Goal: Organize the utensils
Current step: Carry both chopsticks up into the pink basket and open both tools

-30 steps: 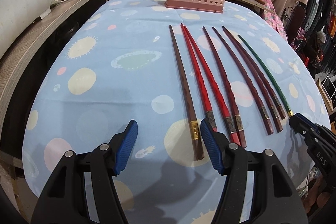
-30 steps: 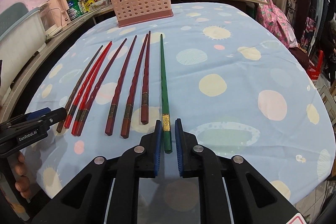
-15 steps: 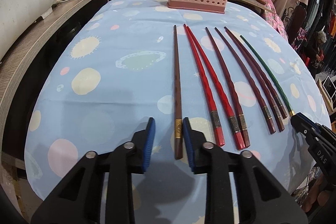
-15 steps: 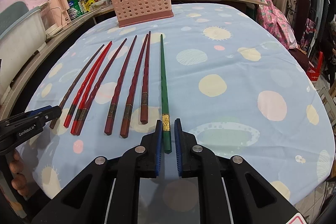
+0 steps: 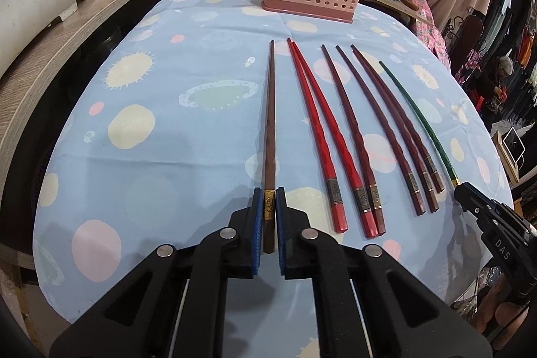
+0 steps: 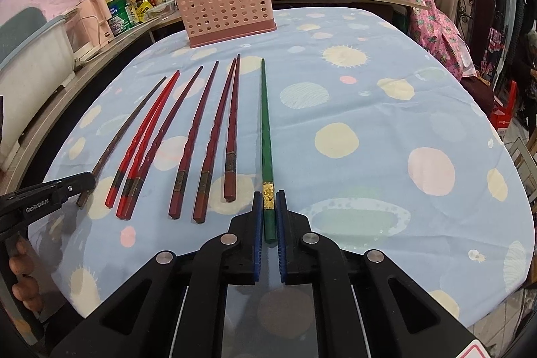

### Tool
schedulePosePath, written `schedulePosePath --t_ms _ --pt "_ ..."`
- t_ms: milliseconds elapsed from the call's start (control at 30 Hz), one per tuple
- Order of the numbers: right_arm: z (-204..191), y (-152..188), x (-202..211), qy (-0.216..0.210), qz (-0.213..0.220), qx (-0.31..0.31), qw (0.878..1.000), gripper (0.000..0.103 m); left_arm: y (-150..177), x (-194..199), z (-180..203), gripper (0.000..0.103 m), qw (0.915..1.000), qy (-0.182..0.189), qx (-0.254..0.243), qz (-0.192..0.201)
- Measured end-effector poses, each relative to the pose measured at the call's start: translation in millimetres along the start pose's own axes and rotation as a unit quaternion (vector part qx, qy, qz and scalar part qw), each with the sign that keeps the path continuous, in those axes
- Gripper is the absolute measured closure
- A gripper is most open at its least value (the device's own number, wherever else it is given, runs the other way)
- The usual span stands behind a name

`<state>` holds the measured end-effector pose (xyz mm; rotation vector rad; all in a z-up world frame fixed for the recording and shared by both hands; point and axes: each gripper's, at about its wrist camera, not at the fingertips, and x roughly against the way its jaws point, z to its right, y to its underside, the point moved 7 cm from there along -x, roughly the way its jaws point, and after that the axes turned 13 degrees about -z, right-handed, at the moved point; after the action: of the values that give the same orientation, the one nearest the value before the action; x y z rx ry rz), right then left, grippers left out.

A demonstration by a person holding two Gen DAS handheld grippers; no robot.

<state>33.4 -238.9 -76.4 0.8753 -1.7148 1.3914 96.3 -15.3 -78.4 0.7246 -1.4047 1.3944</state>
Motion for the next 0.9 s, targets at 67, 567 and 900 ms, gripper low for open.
schedulePosePath --t_ms 67,567,900 --pt "1.2 -3.9 5.2 -0.001 0.007 -0.001 1.0 0.096 -2.3 5.0 0.4 0.096 1.0 0.004 0.001 0.003" --pt "12.2 -59.0 61.6 -0.021 0.088 -0.02 0.996 0.096 -47.8 61.4 4.4 0.096 0.9981 0.018 0.002 0.059" --pt "18.4 -110.8 100.6 -0.034 0.146 -0.031 0.988 0.096 -92.7 96.1 7.8 0.096 0.9946 0.024 0.004 0.101"
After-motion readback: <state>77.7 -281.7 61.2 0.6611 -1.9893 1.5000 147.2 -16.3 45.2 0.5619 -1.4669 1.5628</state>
